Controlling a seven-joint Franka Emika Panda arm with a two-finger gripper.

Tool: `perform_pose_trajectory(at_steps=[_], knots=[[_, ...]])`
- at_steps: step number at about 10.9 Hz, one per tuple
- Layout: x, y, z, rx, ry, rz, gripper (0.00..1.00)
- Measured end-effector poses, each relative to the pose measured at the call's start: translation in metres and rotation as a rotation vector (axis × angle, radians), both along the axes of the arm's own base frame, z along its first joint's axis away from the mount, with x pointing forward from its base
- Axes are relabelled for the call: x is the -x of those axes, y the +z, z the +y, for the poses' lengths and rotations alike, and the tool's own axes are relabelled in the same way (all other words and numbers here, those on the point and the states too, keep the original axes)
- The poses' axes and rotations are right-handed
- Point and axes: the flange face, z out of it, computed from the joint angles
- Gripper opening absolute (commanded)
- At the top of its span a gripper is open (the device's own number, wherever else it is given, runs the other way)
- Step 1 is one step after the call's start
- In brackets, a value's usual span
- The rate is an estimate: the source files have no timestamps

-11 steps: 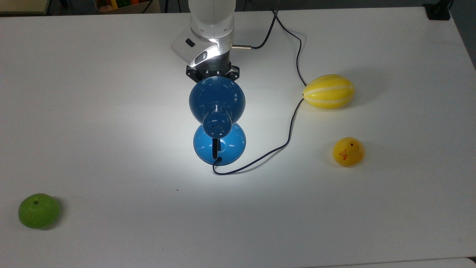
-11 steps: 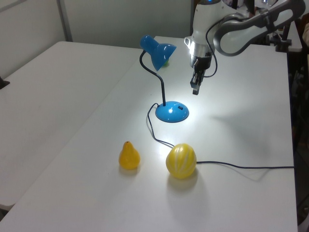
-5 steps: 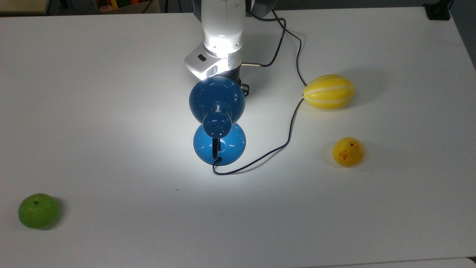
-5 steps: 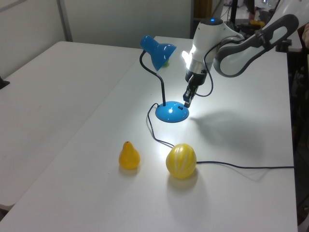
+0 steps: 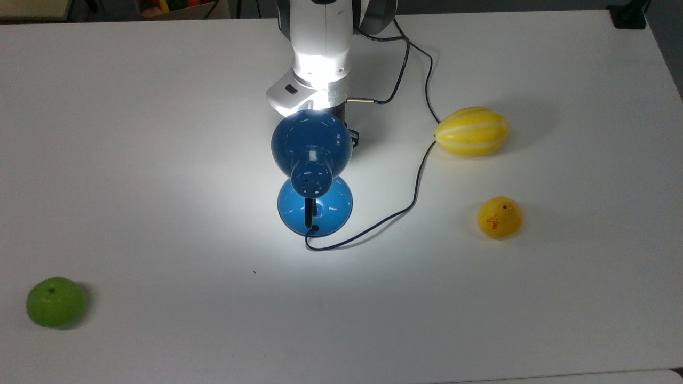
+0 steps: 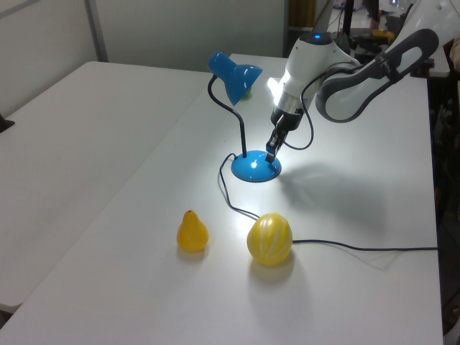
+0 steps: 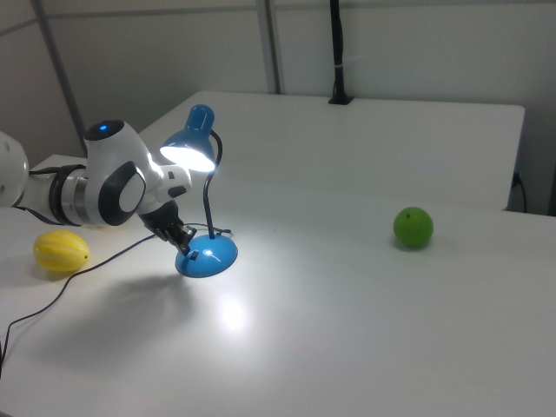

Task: Turn off lamp
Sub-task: 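Press the switch on the blue lamp base with the gripper tip, then lift the gripper up away from the lamp base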

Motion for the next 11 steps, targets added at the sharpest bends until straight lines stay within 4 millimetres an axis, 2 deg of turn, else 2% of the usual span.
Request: perform_pose_trajectory(at_steps=[6, 11], knots=[[-0.002, -0.002, -0.01, 0.06, 0.034, -0.007, 0.0], [-0.002, -0.009, -0.01, 0.064, 0.036, 0.003, 0.0]])
